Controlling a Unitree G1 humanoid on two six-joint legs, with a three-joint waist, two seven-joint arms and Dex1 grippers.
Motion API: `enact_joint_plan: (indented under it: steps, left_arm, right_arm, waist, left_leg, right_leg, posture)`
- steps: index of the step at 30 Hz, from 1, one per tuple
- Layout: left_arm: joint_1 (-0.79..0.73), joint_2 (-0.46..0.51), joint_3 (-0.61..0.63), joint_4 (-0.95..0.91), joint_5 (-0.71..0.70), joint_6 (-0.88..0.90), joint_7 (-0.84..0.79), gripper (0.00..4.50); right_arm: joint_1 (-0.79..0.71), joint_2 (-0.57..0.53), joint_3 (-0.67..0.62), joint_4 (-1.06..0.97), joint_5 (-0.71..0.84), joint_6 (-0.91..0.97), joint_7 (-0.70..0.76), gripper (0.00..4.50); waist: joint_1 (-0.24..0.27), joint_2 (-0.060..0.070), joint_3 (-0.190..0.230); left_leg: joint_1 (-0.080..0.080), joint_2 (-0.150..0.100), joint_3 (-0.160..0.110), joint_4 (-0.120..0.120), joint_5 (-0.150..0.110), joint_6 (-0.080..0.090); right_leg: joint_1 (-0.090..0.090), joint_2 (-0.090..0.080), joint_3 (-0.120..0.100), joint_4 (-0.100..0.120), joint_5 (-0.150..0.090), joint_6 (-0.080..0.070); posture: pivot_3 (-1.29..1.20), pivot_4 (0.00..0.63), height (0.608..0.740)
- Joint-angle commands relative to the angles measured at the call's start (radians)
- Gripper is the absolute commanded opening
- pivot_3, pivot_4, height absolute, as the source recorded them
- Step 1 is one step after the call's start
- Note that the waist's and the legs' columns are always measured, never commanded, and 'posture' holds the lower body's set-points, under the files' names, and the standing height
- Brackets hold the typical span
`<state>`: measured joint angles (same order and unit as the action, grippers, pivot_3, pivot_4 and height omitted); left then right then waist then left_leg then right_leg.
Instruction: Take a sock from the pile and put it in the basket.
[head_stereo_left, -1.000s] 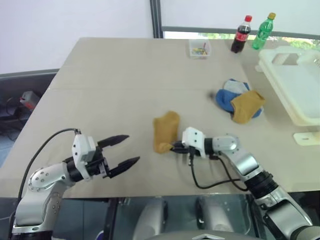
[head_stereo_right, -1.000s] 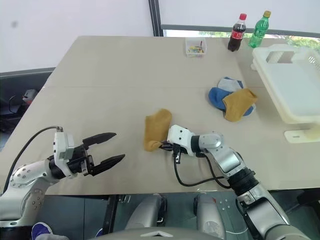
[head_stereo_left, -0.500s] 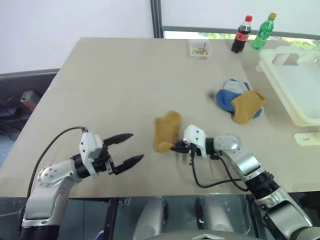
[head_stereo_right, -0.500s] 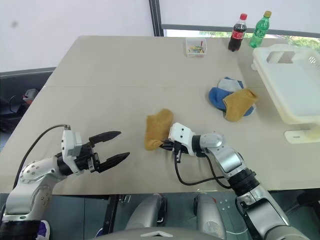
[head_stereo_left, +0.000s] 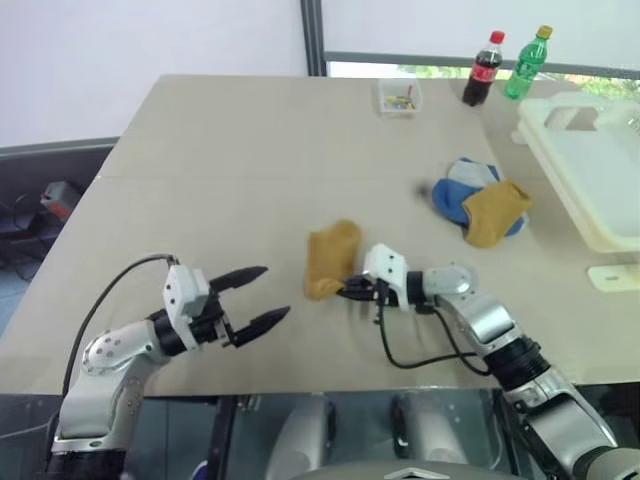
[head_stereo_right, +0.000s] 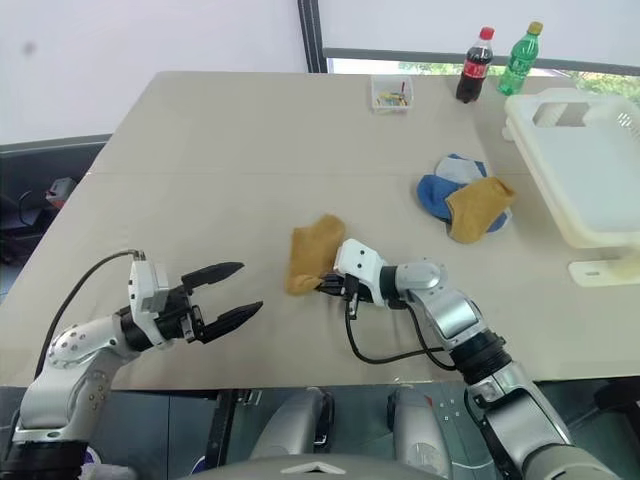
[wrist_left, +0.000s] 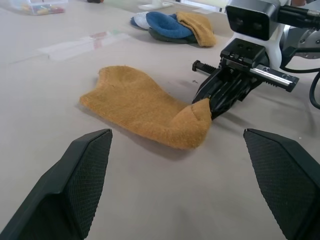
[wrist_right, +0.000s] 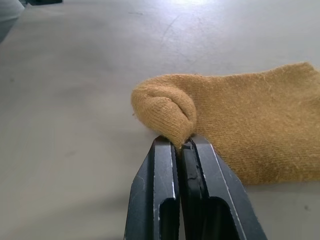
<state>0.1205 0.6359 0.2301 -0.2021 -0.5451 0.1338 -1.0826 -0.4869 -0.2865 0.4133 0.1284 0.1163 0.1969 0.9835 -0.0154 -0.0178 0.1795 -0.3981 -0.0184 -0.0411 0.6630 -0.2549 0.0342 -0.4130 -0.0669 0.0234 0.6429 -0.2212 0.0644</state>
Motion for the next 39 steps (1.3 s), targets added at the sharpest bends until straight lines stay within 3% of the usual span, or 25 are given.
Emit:
enact_joint_plan:
  steps: [1, 10, 17, 20, 22, 30, 35, 38, 39]
  left_arm:
    - [0.003, -0.005, 0.015, -0.009, 0.001, -0.026, 0.009, 4.50]
    - [0.043, -0.026, 0.032, -0.030, -0.020, -0.027, 0.037, 4.50]
    - [0.043, -0.028, 0.091, -0.033, -0.073, 0.001, 0.071, 4.50]
    - [0.065, -0.034, 0.115, -0.058, -0.101, 0.017, 0.085, 4.50]
    - [0.073, -0.039, 0.127, -0.066, -0.117, 0.028, 0.096, 4.50]
    - [0.025, -0.055, 0.070, -0.063, -0.093, 0.063, 0.148, 4.50]
    - [-0.043, -0.052, -0.003, -0.041, -0.032, 0.118, 0.209, 4.50]
    - [-0.102, -0.053, -0.052, -0.028, -0.006, 0.155, 0.228, 4.50]
    - [-0.120, -0.054, -0.063, -0.020, 0.001, 0.164, 0.232, 4.50]
  right_arm:
    - [-0.019, 0.006, -0.007, -0.006, 0.005, -0.021, 0.019, 0.07]
    - [-0.054, 0.028, -0.036, -0.073, 0.132, 0.135, 0.102, 0.07]
    - [-0.149, 0.112, -0.123, -0.134, 0.331, 0.353, 0.103, 0.07]
    - [-0.235, 0.210, -0.347, -0.142, 0.599, 0.614, -0.073, 0.07]
    - [-0.240, 0.224, -0.427, -0.133, 0.645, 0.701, -0.184, 0.07]
    - [-0.009, 0.126, -0.515, -0.183, 0.562, 0.867, -0.520, 0.07]
    - [0.089, 0.125, -0.528, -0.240, 0.519, 0.878, -0.643, 0.07]
    - [0.100, 0.156, -0.571, -0.273, 0.547, 0.877, -0.694, 0.91]
    - [0.103, 0.160, -0.574, -0.287, 0.554, 0.879, -0.700, 1.38]
  waist:
    - [0.000, 0.000, 0.000]
    - [-0.001, 0.000, 0.000]
    - [-0.002, 0.000, 0.000]
    - [-0.002, 0.000, 0.000]
    - [0.001, 0.001, 0.000]
    - [0.002, 0.001, -0.002]
    - [-0.002, 0.002, -0.004]
    - [0.005, 0.002, -0.004]
    - [0.006, 0.002, -0.004]
  left_leg:
    - [0.000, 0.000, 0.000, 0.000, 0.000, 0.000]
    - [0.000, 0.000, 0.000, 0.000, 0.000, 0.000]
    - [0.000, 0.001, -0.001, 0.000, 0.000, 0.000]
    - [-0.001, 0.001, -0.001, 0.000, 0.000, 0.000]
    - [-0.001, 0.001, -0.001, 0.000, 0.000, 0.000]
    - [-0.005, -0.003, -0.003, -0.005, 0.000, 0.000]
    - [-0.001, -0.001, 0.000, -0.005, 0.000, 0.000]
    - [0.001, -0.002, 0.000, -0.005, 0.000, 0.000]
    - [0.000, -0.003, -0.001, -0.004, 0.001, 0.000]
  right_leg:
    - [0.000, 0.000, 0.000, 0.000, 0.000, 0.000]
    - [0.000, 0.000, 0.000, 0.000, 0.000, 0.000]
    - [-0.001, -0.003, 0.000, 0.000, 0.001, -0.001]
    - [-0.001, -0.004, 0.000, 0.000, 0.001, -0.001]
    - [-0.002, -0.005, 0.000, 0.000, 0.001, -0.001]
    - [-0.005, -0.009, -0.002, -0.002, 0.001, -0.002]
    - [-0.004, -0.003, 0.001, 0.000, 0.001, -0.002]
    - [-0.001, -0.001, 0.001, 0.000, 0.001, -0.001]
    - [0.000, -0.001, -0.001, 0.000, 0.001, -0.001]
  posture:
    - [0.00, 0.150, 0.740]
    - [0.00, 0.150, 0.740]
    - [0.00, 0.150, 0.740]
    - [0.00, 0.150, 0.740]
    - [0.00, 0.150, 0.740]
    - [0.00, 0.150, 0.740]
    - [0.00, 0.150, 0.740]
    - [0.00, 0.150, 0.740]
    - [0.00, 0.150, 0.740]
